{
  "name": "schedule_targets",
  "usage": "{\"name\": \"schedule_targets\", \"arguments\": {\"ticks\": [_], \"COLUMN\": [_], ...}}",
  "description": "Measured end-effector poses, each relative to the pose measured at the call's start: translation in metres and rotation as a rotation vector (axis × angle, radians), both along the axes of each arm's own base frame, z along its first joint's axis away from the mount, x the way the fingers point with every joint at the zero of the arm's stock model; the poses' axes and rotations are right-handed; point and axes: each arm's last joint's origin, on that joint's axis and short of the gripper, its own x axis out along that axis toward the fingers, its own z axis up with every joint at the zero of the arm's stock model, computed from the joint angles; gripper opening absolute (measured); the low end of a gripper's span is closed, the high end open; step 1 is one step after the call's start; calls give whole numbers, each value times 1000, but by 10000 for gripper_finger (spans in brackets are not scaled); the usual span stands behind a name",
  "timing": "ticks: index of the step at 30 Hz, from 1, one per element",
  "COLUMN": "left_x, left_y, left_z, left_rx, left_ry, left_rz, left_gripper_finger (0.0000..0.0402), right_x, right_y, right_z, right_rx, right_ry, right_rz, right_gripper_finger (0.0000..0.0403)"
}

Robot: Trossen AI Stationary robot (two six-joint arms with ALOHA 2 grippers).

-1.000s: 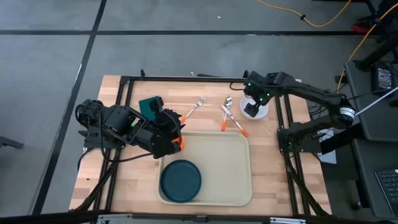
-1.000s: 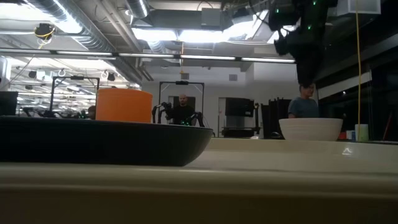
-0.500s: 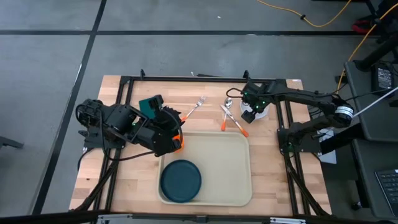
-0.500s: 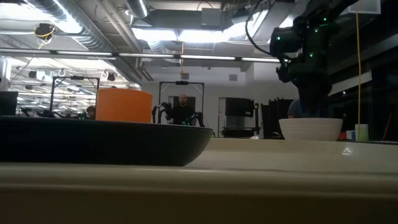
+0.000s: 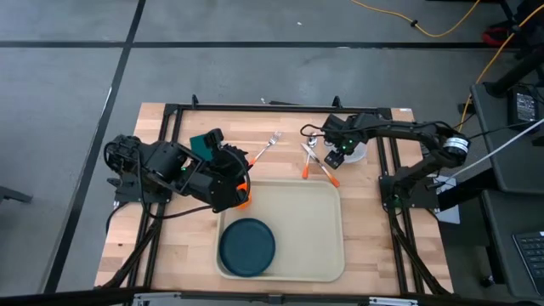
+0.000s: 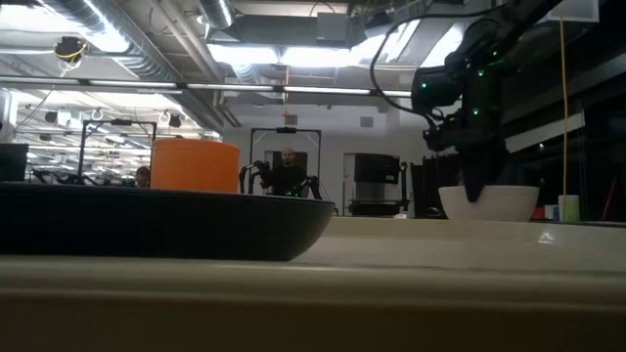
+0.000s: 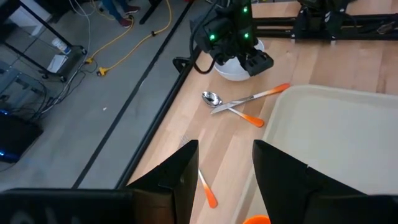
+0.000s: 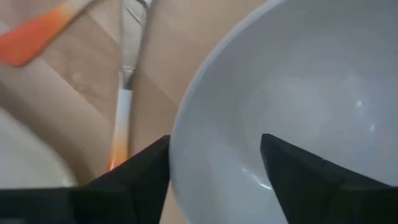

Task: Set up tray
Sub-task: Put the bowl on the plate

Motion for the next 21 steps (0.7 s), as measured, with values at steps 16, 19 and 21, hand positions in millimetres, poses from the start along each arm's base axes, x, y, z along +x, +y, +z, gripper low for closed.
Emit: {"name": "schedule_targets", "arguments": {"ticks": [16,19,21], "left_x": [0,0,0], "left_y": [0,0,0], "left_z": [0,0,0], "left_rx": [4,4,5], "left_ry": [3,4,6], "left_rz": [-3,-3,-4], "left_gripper_finger": [145,145,145], "right_x": [5,9,9], "right_y": [8,14,21], "right_z": [25,57,84], "right_rx": [96,76,54], "right_ry": [-15,-81,-122], "right_rz": [86,121,146], "right_gripper_finger": [11,11,11]}}
